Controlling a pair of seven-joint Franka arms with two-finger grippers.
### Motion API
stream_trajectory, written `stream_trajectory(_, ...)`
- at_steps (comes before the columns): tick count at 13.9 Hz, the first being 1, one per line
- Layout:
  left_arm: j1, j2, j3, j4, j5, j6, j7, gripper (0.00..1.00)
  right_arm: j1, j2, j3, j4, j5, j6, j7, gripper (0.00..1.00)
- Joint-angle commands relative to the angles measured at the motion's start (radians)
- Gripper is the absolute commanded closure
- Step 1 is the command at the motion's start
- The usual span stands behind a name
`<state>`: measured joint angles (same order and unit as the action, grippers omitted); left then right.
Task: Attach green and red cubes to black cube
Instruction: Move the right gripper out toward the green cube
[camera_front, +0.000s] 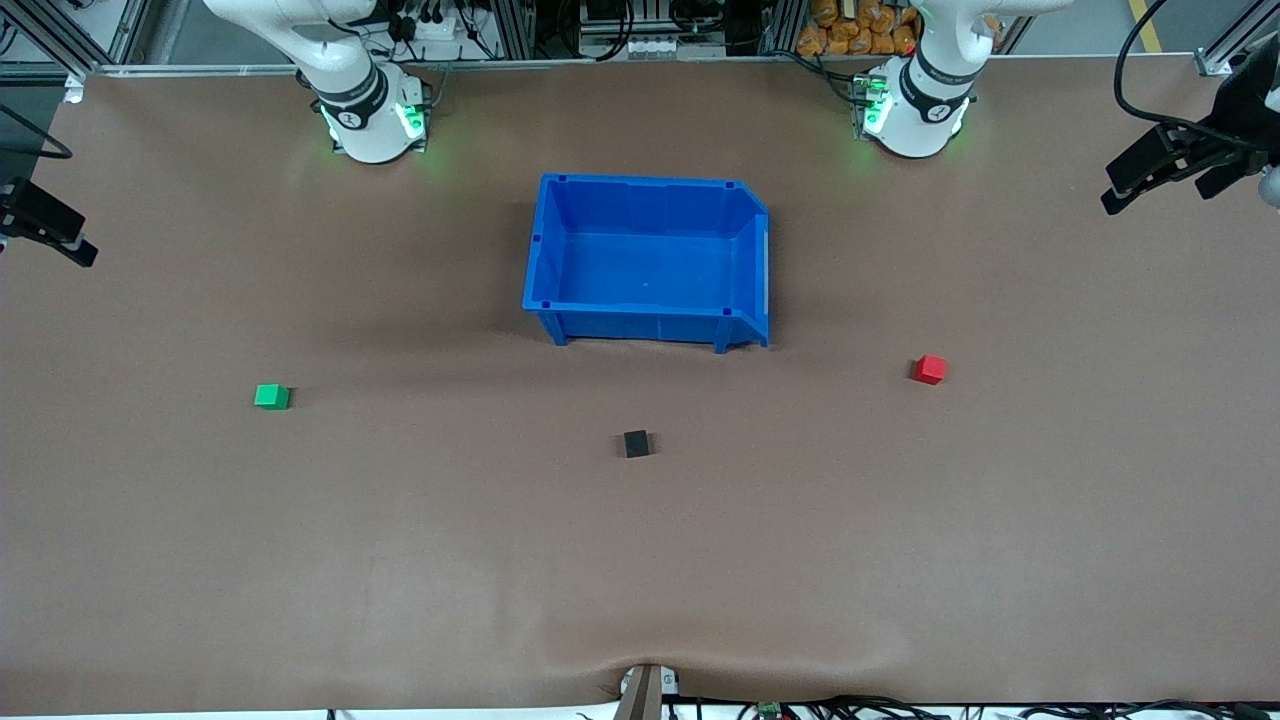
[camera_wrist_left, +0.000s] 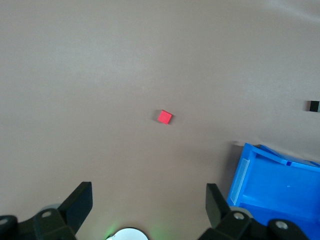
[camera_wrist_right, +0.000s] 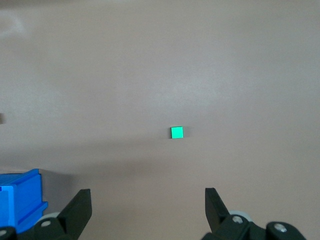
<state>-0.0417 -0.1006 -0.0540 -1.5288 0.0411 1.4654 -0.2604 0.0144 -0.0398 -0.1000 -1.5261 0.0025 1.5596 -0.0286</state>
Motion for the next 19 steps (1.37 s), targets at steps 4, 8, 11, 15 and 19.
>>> stream_trajectory(4, -0.006, 0.009, 0.0, 0.027, 0.003, -0.023, -0.005, 0.0, -0.01, 0.024, 0.005, 0.029, 0.008, -0.009, -0.002, 0.0)
stream_trajectory(8, -0.01, 0.021, -0.001, 0.026, 0.002, -0.023, -0.006, 0.0, -0.01, 0.026, 0.005, 0.029, 0.007, -0.01, -0.001, 0.0)
stream_trajectory(11, -0.017, 0.022, -0.003, 0.025, 0.002, -0.022, -0.006, 0.0, -0.014, 0.043, 0.005, 0.029, 0.002, -0.01, -0.002, 0.0)
stream_trajectory(15, -0.018, 0.022, -0.05, 0.018, -0.003, -0.023, -0.017, 0.0, -0.019, 0.06, 0.005, 0.026, 0.005, -0.013, -0.002, 0.0)
stream_trajectory(19, -0.015, 0.015, -0.052, 0.016, -0.004, -0.042, -0.007, 0.0, -0.019, 0.078, 0.002, 0.021, 0.007, -0.018, -0.008, 0.0)
